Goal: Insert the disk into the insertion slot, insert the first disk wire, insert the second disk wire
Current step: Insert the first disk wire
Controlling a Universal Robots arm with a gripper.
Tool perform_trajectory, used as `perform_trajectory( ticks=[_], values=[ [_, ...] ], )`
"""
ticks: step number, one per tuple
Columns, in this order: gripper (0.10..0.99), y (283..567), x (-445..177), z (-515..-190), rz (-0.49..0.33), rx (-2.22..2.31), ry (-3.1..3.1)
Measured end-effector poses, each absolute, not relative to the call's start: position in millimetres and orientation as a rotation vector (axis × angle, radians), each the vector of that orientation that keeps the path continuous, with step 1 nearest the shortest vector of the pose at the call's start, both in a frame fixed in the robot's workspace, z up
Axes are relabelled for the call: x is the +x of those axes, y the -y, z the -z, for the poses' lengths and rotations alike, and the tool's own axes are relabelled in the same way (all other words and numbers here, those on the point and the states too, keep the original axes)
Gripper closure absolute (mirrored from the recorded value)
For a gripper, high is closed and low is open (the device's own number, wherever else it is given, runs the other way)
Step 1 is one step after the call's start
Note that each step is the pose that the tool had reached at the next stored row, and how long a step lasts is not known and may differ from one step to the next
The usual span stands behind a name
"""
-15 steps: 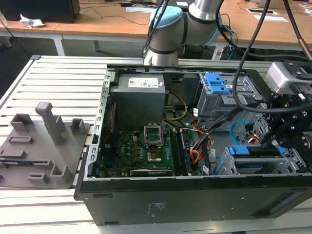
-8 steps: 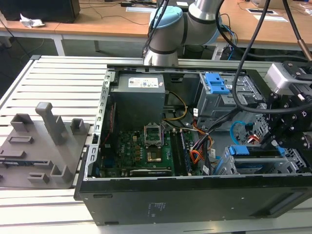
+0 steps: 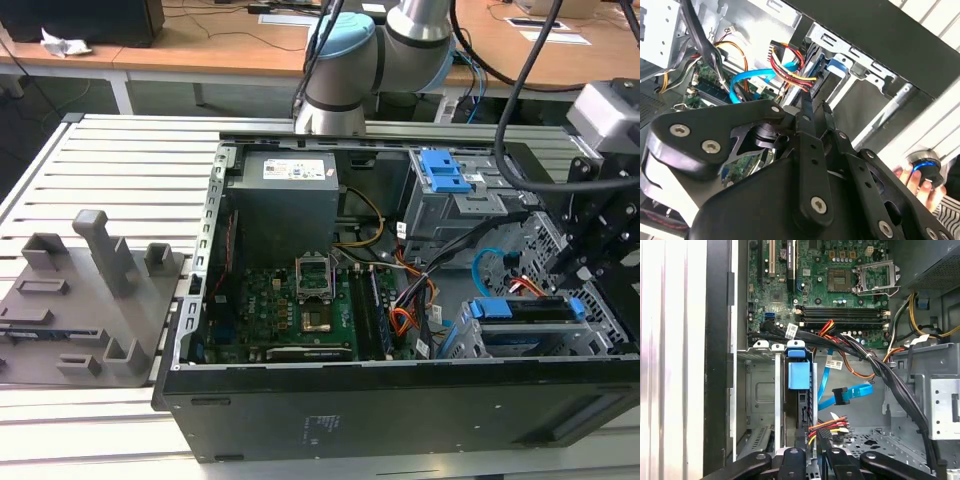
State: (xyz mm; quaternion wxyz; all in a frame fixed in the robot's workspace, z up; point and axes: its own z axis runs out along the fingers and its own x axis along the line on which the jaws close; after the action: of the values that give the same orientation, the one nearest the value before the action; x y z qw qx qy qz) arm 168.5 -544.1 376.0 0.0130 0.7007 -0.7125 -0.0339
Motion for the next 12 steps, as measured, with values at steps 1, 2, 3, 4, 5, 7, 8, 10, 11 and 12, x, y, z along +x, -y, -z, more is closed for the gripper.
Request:
perform_trajectory(
  ticks=[1,2,3,4,5,7,8,10,11,12],
  values=[
    [0.851,544.1,168.5,-379.8,0.105,2.183,2.220],
    [0.851,544.1,168.5,-382.8,0.105,2.183,2.220],
    [0.851,544.1,168.5,-388.2,0.105,2.183,2.220],
    [0.851,544.1,168.5,-388.9,0.106,2.183,2.220],
    [0.851,544.1,168.5,-389.0,0.106,2.183,2.220],
    [0.851,544.1,168.5,-389.1,0.105,2.183,2.220],
    [0.851,544.1,168.5,-389.1,0.106,2.183,2.220],
    [0.929,544.1,168.5,-389.2,0.106,2.183,2.220],
    [0.980,544.1,168.5,-389.3,0.106,2.183,2.220],
    [0.980,544.1,168.5,-389.3,0.105,2.183,2.220]
  ],
)
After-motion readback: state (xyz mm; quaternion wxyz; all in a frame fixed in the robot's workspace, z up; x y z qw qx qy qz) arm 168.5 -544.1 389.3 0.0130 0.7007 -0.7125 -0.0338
